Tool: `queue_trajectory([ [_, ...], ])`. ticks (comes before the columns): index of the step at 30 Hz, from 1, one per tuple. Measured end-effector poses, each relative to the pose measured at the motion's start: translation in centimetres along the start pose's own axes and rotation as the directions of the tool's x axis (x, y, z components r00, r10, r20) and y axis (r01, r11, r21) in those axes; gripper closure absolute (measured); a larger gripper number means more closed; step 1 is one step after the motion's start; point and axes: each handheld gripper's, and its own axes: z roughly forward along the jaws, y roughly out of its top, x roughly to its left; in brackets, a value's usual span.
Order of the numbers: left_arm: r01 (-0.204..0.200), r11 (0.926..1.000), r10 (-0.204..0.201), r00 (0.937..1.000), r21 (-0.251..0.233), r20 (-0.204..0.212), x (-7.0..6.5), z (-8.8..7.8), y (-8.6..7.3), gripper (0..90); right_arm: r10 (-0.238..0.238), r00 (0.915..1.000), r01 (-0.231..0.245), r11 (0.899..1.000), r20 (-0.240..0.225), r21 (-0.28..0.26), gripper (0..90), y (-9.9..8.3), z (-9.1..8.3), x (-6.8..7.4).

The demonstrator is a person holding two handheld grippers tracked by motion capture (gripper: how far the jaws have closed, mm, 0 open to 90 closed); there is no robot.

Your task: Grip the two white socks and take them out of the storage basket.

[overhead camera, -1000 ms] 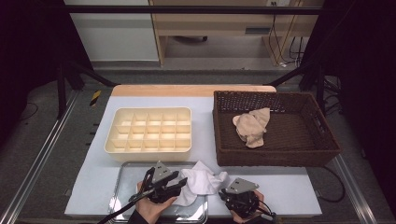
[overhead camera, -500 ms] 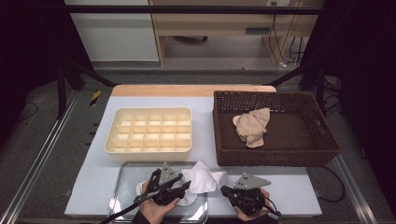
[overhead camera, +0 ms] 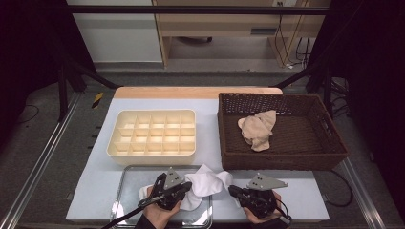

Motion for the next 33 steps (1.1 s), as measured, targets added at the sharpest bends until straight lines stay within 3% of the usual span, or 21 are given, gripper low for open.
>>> queue_trajectory([
  [2, -0.015, 0.9996, 0.015, 0.9998, -0.025, -0.014, -0.2, -0.4, 0.1, 88.6, 0.002, 1.0000, -0.002, 1.000, 0.005, 0.004, 86.7, -0.1, 0.0, 0.0],
  [6, 0.007, 0.9976, -0.009, 0.9996, -0.069, -0.026, -0.3, -0.8, 0.5, 65.7, -0.001, 1.0000, 0.001, 0.999, -0.001, 0.032, 86.7, -0.3, 0.6, 0.1],
  [9, 0.034, 0.9973, -0.037, 0.9982, -0.064, -0.047, 0.0, -0.3, 0.4, 55.6, -0.006, 0.9999, 0.006, 0.998, -0.011, 0.056, 86.7, -0.3, 1.2, 0.3],
  [12, 0.051, 0.9970, -0.054, 0.9969, -0.058, -0.056, 0.1, 0.5, 0.2, 52.5, -0.013, 0.9996, 0.015, 0.998, -0.024, 0.069, 86.7, -0.4, 1.7, 0.5],
  [15, 0.054, 0.9975, -0.057, 0.9956, -0.047, -0.074, 0.1, 0.9, 0.0, 53.9, -0.015, 0.9993, 0.017, 0.997, -0.035, 0.081, 86.8, -0.5, 2.0, 0.7],
  [17, 0.045, 0.9980, -0.049, 0.9950, -0.045, -0.087, 0.1, 1.0, -0.1, 59.5, -0.023, 0.9990, 0.026, 0.996, -0.037, 0.088, 86.7, -0.5, 2.1, 0.8],
  [25, 0.039, 0.9992, -0.040, 0.9982, -0.011, -0.044, 0.3, 1.3, -0.1, 86.1, -0.015, 0.9993, 0.018, 0.996, -0.035, 0.084, 86.8, -0.5, 1.9, 0.7],
  [33, 0.011, 0.9986, -0.012, 0.9997, -0.051, -0.021, 0.1, 0.0, 0.3, 88.4, -0.007, 0.9997, 0.009, 0.998, -0.022, 0.061, 86.7, -0.4, 1.2, 0.3],
])
